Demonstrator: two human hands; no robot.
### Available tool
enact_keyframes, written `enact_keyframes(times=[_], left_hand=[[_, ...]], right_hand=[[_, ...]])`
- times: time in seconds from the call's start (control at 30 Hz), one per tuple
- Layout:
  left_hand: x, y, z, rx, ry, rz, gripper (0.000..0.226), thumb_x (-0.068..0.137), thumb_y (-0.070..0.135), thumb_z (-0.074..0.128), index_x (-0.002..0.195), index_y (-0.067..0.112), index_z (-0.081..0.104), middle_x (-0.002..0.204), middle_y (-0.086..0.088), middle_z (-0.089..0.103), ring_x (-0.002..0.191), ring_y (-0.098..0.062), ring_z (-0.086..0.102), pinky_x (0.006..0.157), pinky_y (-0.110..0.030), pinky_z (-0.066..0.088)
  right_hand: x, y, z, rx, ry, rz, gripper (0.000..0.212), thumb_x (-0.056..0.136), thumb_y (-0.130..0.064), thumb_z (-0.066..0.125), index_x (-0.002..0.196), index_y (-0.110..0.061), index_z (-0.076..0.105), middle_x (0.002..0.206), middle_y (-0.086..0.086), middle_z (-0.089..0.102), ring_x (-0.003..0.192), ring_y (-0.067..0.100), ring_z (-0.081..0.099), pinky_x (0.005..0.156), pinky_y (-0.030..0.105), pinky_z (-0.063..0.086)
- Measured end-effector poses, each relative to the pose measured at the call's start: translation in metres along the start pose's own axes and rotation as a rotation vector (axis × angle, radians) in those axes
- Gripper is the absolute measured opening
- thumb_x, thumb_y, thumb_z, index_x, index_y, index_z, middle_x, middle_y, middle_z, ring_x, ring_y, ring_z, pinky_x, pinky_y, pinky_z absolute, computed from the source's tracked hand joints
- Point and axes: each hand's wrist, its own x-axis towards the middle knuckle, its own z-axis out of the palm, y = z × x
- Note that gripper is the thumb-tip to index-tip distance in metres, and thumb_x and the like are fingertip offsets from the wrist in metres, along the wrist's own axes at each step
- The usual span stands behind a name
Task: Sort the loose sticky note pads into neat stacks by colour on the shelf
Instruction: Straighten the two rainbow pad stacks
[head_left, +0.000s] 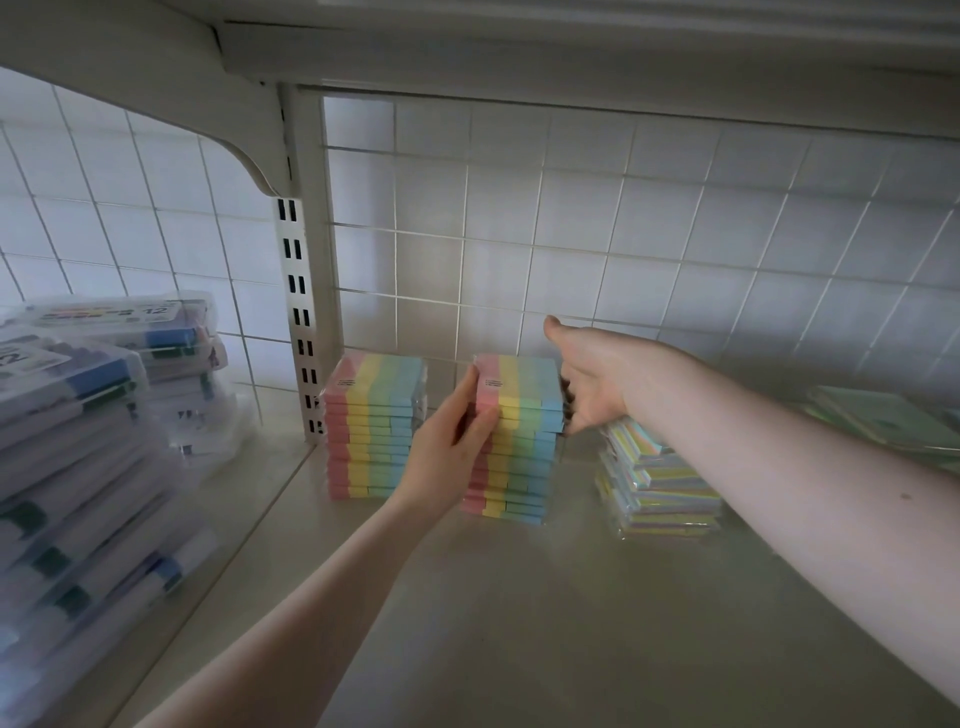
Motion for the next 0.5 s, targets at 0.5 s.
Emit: enact_keyframes(times=[0.5], left_hand=[[0.001, 0.004, 0.001, -0.047, 0.022, 0.003, 0.051, 0.1, 0.034, 0.041, 0.148, 0.029, 0.026, 0.143, 0.014, 0.043, 0.129, -0.004, 0.041, 0.105, -0.021, 0.033]], right_hand=[[0.018, -0.002, 0.004, -0.03, 0.075, 0.002, 0.071, 0.092, -0.066, 0.027, 0.124, -0.009, 0.055, 0.112, 0.009, 0.064, 0.101, 0.025, 0.062, 0.094, 0.04, 0.046]])
